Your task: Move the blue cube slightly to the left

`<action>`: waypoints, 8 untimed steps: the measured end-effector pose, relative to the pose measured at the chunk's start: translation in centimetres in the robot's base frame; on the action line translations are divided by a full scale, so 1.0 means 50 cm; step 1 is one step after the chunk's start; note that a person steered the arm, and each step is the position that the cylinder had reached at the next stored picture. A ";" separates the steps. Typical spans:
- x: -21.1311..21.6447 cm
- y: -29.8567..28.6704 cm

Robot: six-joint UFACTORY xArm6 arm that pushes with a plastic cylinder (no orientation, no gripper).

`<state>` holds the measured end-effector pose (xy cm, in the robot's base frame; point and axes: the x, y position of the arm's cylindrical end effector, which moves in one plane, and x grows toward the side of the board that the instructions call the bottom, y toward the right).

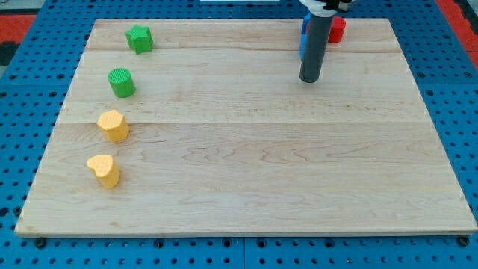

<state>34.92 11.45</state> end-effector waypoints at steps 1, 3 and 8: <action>0.000 0.000; 0.054 0.060; 0.074 0.061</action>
<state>38.63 14.52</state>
